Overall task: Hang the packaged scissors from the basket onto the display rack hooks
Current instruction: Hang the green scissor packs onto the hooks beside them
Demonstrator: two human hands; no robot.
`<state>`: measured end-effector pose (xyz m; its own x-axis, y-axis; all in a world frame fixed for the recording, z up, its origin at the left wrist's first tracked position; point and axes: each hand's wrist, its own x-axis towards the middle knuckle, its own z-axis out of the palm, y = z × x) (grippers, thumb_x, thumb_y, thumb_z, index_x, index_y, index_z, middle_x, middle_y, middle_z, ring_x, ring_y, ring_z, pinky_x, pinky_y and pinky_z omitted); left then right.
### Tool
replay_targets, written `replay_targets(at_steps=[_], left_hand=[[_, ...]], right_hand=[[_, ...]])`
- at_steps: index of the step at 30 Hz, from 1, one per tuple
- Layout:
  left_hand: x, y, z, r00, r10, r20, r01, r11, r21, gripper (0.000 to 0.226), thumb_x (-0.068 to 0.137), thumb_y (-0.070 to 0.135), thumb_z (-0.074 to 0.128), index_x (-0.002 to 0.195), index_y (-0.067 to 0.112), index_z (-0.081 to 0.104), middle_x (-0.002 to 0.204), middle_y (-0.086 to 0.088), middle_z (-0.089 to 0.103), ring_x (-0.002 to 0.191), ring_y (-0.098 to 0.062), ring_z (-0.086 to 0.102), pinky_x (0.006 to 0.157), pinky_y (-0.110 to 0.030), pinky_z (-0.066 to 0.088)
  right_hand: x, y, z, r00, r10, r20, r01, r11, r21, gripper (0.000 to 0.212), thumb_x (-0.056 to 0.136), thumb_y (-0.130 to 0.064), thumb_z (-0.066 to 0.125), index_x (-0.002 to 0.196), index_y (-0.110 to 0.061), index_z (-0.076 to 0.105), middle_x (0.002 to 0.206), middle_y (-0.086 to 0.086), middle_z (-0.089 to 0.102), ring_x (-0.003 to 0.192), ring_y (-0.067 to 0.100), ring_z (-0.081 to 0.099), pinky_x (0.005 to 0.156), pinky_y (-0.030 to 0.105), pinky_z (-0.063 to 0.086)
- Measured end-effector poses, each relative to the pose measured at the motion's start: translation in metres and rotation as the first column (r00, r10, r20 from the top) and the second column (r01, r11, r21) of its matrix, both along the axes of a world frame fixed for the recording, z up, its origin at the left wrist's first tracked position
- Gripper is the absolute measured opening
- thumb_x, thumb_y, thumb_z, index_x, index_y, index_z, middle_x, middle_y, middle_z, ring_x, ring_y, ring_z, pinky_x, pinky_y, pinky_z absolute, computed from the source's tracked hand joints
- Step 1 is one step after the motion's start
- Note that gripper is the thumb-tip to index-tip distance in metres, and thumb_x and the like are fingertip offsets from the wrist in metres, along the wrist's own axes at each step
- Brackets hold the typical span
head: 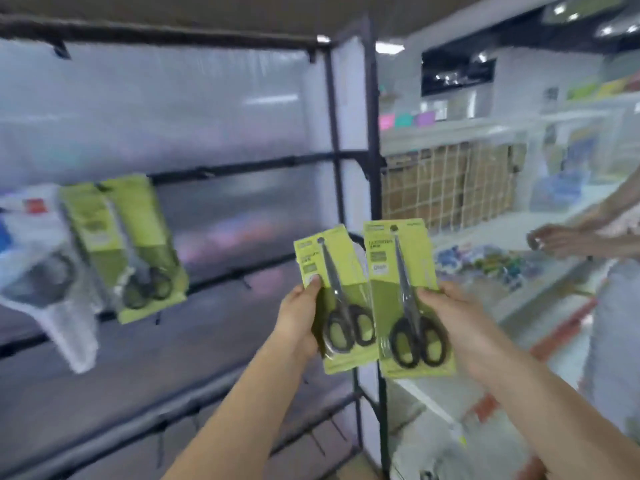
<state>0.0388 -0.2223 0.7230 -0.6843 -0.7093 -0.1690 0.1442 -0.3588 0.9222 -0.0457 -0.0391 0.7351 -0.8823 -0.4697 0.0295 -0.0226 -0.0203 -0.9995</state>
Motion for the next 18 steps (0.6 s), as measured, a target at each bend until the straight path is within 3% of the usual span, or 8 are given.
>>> replay_targets(at_steps=[4, 5, 8, 10, 12, 14, 15, 18], left_hand=[[0.069, -0.015, 0.042, 0.996, 0.034, -0.081, -0.034, 0.999, -0.007, 0.029, 0.096, 0.025, 0.052, 0.113, 0.004, 0.061, 0.103, -0.021, 0.067, 0.075, -0.03, 0.067, 0.069, -0.042, 0.058], [0.085, -0.018, 0.045, 0.995, 0.049, -0.082, -0.05, 0.999, -0.011, 0.029, 0.095, 0.024, 0.053, 0.113, 0.003, 0.061, 0.104, -0.022, 0.068, 0.078, -0.032, 0.068, 0.071, -0.044, 0.058], [0.125, -0.029, 0.043, 0.987, 0.151, -0.049, -0.154, 0.987, -0.052, 0.029, 0.092, 0.023, 0.059, 0.109, 0.0, 0.063, 0.1, -0.022, 0.07, 0.091, -0.04, 0.066, 0.088, -0.056, 0.051], [0.146, -0.037, 0.042, 0.971, 0.238, -0.023, -0.239, 0.968, -0.081, 0.025, 0.091, 0.025, 0.062, 0.104, 0.005, 0.065, 0.092, -0.015, 0.072, 0.086, -0.036, 0.067, 0.087, -0.051, 0.053], [0.162, -0.044, 0.045, 0.949, 0.315, -0.009, -0.315, 0.943, -0.108, 0.024, 0.089, 0.029, 0.064, 0.102, 0.009, 0.065, 0.081, -0.009, 0.069, 0.072, -0.029, 0.063, 0.078, -0.042, 0.053], [0.175, -0.051, 0.049, 0.934, 0.358, 0.0, -0.354, 0.923, -0.147, 0.029, 0.086, 0.033, 0.067, 0.103, 0.01, 0.063, 0.076, -0.006, 0.061, 0.067, -0.026, 0.055, 0.077, -0.042, 0.049], [0.18, -0.055, 0.053, 0.93, 0.368, -0.002, -0.363, 0.917, -0.168, 0.028, 0.086, 0.033, 0.067, 0.102, 0.01, 0.063, 0.075, -0.006, 0.059, 0.069, -0.026, 0.054, 0.078, -0.042, 0.049], [0.189, -0.061, 0.065, 0.92, 0.392, -0.018, -0.385, 0.893, -0.233, 0.019, 0.088, 0.032, 0.065, 0.09, 0.013, 0.062, 0.076, -0.008, 0.058, 0.068, -0.025, 0.052, 0.073, -0.039, 0.048]], right_hand=[[0.043, -0.042, 0.043, 0.996, 0.056, -0.069, -0.056, 0.998, -0.007, 0.02, 0.092, -0.03, 0.057, 0.092, -0.011, 0.064, 0.102, 0.009, 0.067, 0.098, 0.027, 0.062, 0.095, 0.041, 0.046], [0.054, -0.05, 0.047, 0.994, 0.069, -0.081, -0.07, 0.997, -0.009, 0.021, 0.092, -0.032, 0.057, 0.093, -0.012, 0.063, 0.103, 0.009, 0.066, 0.098, 0.026, 0.061, 0.095, 0.041, 0.046], [0.089, -0.073, 0.046, 0.982, 0.172, -0.08, -0.171, 0.985, 0.016, 0.018, 0.095, -0.033, 0.053, 0.098, -0.017, 0.059, 0.1, -0.001, 0.06, 0.09, 0.014, 0.055, 0.079, 0.03, 0.042], [0.108, -0.086, 0.045, 0.972, 0.216, -0.096, -0.211, 0.976, 0.056, 0.02, 0.096, -0.033, 0.05, 0.1, -0.015, 0.056, 0.095, -0.004, 0.056, 0.086, 0.012, 0.052, 0.067, 0.027, 0.038], [0.119, -0.099, 0.045, 0.966, 0.227, -0.12, -0.218, 0.973, 0.08, 0.022, 0.096, -0.033, 0.05, 0.098, -0.012, 0.056, 0.091, 0.001, 0.057, 0.085, 0.016, 0.052, 0.066, 0.026, 0.038], [0.127, -0.109, 0.05, 0.961, 0.231, -0.153, -0.218, 0.971, 0.094, 0.024, 0.097, -0.032, 0.049, 0.089, -0.01, 0.054, 0.085, 0.007, 0.055, 0.08, 0.019, 0.053, 0.066, 0.028, 0.036], [0.129, -0.114, 0.054, 0.96, 0.227, -0.165, -0.213, 0.972, 0.1, 0.025, 0.097, -0.031, 0.048, 0.089, -0.008, 0.054, 0.088, 0.014, 0.056, 0.082, 0.024, 0.055, 0.068, 0.03, 0.039], [0.131, -0.126, 0.069, 0.956, 0.201, -0.215, -0.182, 0.978, 0.105, 0.036, 0.098, -0.029, 0.046, 0.112, 0.004, 0.051, 0.121, 0.027, 0.051, 0.104, 0.036, 0.056, 0.086, 0.039, 0.045]])
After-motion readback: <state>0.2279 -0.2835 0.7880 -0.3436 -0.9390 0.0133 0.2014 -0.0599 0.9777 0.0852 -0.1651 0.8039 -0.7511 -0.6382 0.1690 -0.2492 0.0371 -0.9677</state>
